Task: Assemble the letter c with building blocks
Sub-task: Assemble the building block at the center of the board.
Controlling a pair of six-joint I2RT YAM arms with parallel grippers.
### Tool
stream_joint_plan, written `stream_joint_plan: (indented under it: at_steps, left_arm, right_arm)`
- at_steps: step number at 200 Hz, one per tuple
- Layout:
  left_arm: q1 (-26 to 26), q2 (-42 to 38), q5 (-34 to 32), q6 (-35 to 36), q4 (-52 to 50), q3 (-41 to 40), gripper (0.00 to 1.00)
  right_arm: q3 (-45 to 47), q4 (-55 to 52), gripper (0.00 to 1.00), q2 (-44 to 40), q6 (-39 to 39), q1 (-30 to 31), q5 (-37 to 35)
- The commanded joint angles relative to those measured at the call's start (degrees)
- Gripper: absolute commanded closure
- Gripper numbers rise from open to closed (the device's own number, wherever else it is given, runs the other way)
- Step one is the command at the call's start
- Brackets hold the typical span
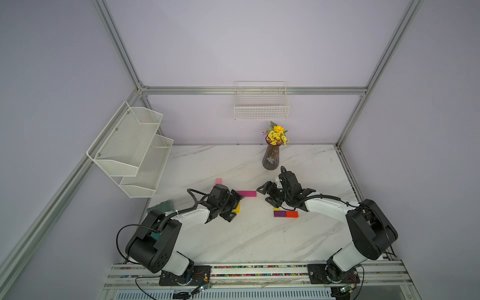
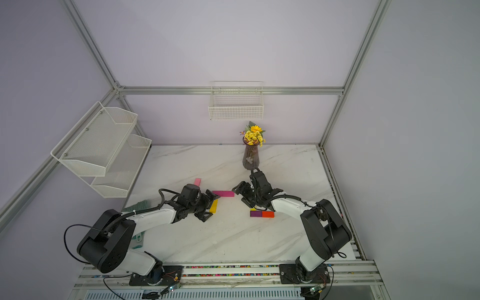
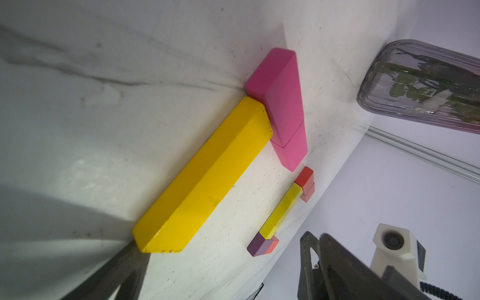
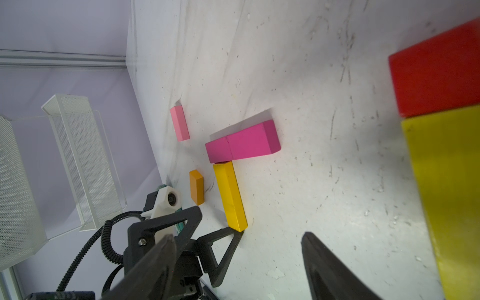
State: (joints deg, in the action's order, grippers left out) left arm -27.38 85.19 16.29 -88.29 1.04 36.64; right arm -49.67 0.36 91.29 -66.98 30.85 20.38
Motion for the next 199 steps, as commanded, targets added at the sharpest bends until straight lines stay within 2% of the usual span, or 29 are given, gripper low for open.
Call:
stream_joint_plan:
  at_steps: [1, 94, 137, 171, 199]
  left_arm:
    - [0.33, -0.19, 0.55, 1.13, -0.33, 1.50, 0.00]
    - [-0.40, 0.04, 0.59, 0.49, 0.36, 1.50, 0.00]
    - [0.01, -3.80, 0.51, 1.72, -4.80, 1.97, 0.00]
    - [4.34, -9.42, 1.30, 7.23, -15.34, 5.03, 0.00]
    - [11.55, -10.91, 3.61, 15.10, -25.54, 8.98, 0.00]
  right_arm:
    - [0.28, -0.36, 0.22, -1.11, 0.09, -0.29, -0.23]
    - [-0.34, -0.03, 0.22, -0.58, -0.20, -0.27, -0.04]
    - [-1.42, 1.43, 0.22, 0.95, -1.04, 1.69, -0.20]
    - [-2.95, 5.10, 0.22, 4.61, -3.49, 5.85, -1.72]
    - [-5.06, 7.86, 0.22, 9.31, -5.45, 10.38, -3.44]
